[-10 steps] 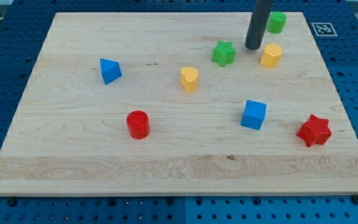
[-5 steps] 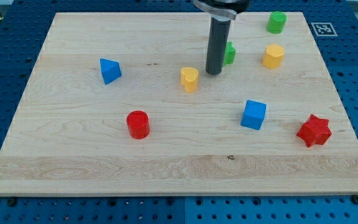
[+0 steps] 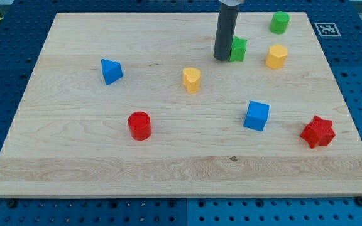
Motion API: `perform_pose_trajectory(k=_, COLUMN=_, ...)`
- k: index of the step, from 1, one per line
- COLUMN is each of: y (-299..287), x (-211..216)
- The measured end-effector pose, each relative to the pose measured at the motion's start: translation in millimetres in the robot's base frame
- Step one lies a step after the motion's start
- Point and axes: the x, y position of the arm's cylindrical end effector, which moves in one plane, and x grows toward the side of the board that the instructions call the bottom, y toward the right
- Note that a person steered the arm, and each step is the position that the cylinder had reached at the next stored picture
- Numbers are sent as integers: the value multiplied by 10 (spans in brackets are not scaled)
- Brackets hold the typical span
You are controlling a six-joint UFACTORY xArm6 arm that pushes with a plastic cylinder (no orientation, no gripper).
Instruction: Move the green star towards the yellow hexagon
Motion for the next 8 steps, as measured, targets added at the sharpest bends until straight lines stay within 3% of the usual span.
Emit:
perform_pose_trajectory(k=2, y=123, x=-368)
perform_pose_trajectory(k=5, y=63, x=9)
perform_pose_trajectory(k=8, y=560, x=-265)
